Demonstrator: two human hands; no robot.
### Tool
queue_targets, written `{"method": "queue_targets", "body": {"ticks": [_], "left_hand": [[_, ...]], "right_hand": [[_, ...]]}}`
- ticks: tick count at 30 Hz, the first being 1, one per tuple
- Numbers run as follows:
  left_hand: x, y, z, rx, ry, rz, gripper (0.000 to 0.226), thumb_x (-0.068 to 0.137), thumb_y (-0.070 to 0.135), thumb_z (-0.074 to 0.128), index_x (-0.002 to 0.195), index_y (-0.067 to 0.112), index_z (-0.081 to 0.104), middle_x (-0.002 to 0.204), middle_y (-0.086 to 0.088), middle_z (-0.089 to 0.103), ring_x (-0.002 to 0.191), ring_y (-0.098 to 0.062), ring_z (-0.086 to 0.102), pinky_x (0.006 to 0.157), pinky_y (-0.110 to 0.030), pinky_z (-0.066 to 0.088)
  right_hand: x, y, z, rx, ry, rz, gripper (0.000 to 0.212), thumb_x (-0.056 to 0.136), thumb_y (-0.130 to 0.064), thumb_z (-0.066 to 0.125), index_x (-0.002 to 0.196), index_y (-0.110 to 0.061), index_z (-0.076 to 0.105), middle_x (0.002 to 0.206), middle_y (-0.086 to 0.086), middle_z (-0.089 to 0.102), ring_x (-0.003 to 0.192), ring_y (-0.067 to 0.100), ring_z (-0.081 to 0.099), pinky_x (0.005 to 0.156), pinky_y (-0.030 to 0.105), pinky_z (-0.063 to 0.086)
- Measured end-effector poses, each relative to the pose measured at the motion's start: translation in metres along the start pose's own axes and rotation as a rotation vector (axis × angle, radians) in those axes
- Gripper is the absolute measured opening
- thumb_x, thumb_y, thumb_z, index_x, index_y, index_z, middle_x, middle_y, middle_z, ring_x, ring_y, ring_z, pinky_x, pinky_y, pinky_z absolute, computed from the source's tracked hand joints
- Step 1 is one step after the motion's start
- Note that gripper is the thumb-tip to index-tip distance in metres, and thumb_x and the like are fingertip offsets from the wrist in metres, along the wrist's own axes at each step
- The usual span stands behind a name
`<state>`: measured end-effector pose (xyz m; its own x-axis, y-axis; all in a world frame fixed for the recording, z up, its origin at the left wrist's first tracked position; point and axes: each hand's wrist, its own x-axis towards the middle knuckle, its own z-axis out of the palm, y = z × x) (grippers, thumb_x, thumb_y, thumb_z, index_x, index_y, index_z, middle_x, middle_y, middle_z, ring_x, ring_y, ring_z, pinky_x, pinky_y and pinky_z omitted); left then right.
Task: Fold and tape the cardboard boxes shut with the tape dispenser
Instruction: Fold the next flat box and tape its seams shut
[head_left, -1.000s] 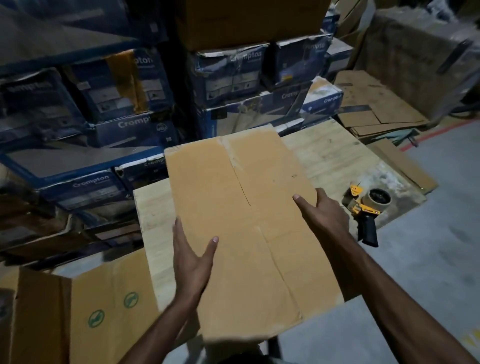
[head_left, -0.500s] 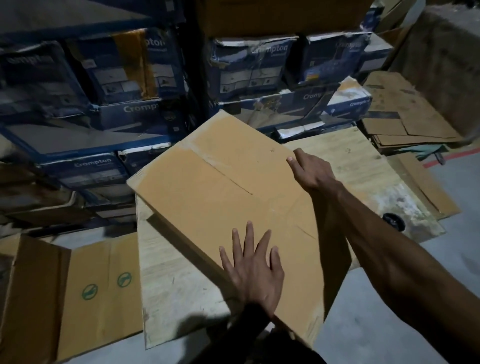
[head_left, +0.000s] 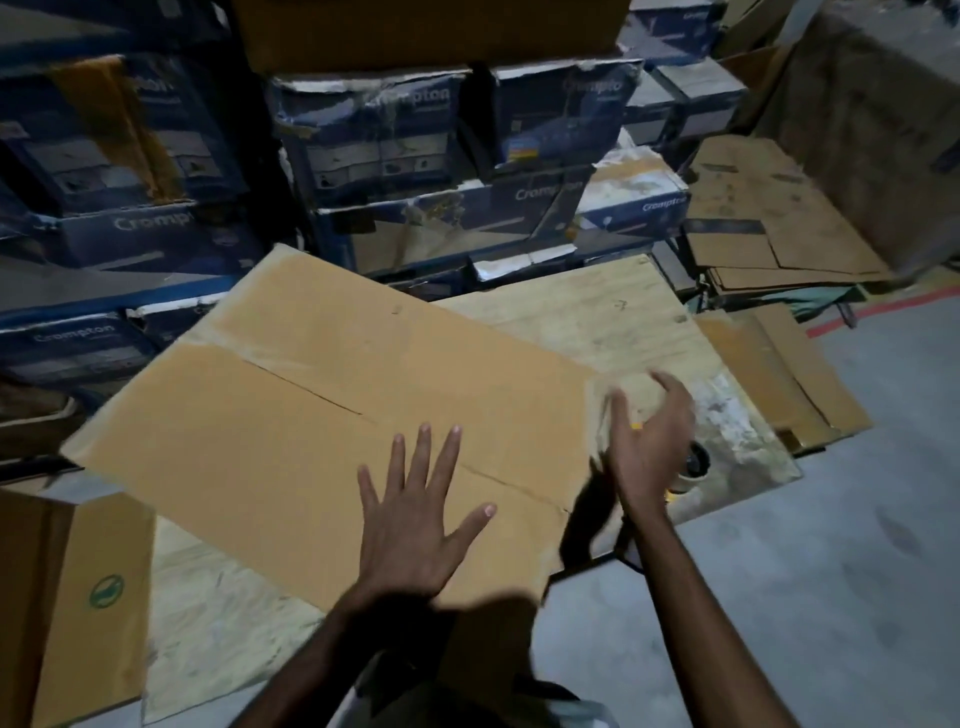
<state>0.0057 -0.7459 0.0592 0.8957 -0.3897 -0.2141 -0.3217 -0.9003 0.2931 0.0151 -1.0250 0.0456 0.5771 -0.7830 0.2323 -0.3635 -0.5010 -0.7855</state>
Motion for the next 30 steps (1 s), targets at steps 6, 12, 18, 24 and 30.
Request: {"method": "queue_targets", "body": {"ticks": [6, 12, 18, 24, 30], "left_hand": [[0.051, 0.072, 0.017, 0.051, 0.014, 0.186, 0.070, 0.099, 0.081, 0.015, 0.159, 0.055, -0.009, 0.168, 0.011, -0.029, 0.155, -0.022, -0.031, 0.121, -0.067, -0.012], [0.057, 0.082, 0.023, 0.055, 0.030, 0.177, 0.064, 0.103, 0.075, 0.015, 0.158, 0.056, -0.010, 0.168, 0.010, -0.030, 0.154, -0.021, -0.032, 0.121, -0.064, -0.016], [0.054, 0.084, 0.021, 0.047, 0.035, 0.165, 0.064, 0.102, 0.075, 0.015, 0.158, 0.056, -0.009, 0.168, 0.012, -0.031, 0.153, -0.019, -0.033, 0.121, -0.063, -0.018], [0.057, 0.081, 0.011, -0.094, -0.017, 0.165, 0.069, 0.099, 0.079, 0.026, 0.161, 0.054, 0.006, 0.170, 0.014, -0.024, 0.155, -0.015, -0.029, 0.121, -0.058, -0.021], [0.060, 0.058, -0.027, -0.798, -0.031, 0.041, 0.051, 0.092, 0.055, 0.069, 0.140, 0.041, 0.059, 0.156, 0.015, 0.048, 0.145, 0.000, 0.040, 0.126, -0.045, 0.028]], "right_hand": [[-0.038, 0.155, -0.041, 0.004, -0.227, 0.835, 0.075, 0.085, -0.045, 0.081, 0.141, -0.016, 0.041, 0.133, 0.015, 0.056, 0.123, 0.039, 0.056, 0.100, 0.052, 0.047], [-0.027, 0.187, -0.011, 0.219, -0.496, 0.824, 0.064, 0.084, -0.037, 0.084, 0.135, -0.023, 0.049, 0.127, 0.005, 0.062, 0.112, 0.030, 0.063, 0.099, 0.053, 0.054], [-0.018, 0.188, 0.013, 0.628, -0.509, 0.962, 0.018, 0.097, -0.003, 0.062, 0.111, -0.010, 0.053, 0.078, 0.014, 0.054, 0.056, 0.025, 0.052, 0.051, 0.036, 0.046], [0.015, 0.146, 0.005, 0.898, -0.391, 1.057, 0.014, 0.092, -0.015, 0.067, 0.090, -0.011, 0.053, 0.069, 0.001, 0.051, 0.049, 0.016, 0.046, 0.046, 0.026, 0.040], [0.054, 0.044, -0.022, 1.159, -0.394, 1.018, 0.024, 0.102, -0.020, 0.058, 0.079, -0.019, 0.049, 0.066, -0.007, 0.048, 0.048, 0.009, 0.044, 0.044, 0.022, 0.039]]}}
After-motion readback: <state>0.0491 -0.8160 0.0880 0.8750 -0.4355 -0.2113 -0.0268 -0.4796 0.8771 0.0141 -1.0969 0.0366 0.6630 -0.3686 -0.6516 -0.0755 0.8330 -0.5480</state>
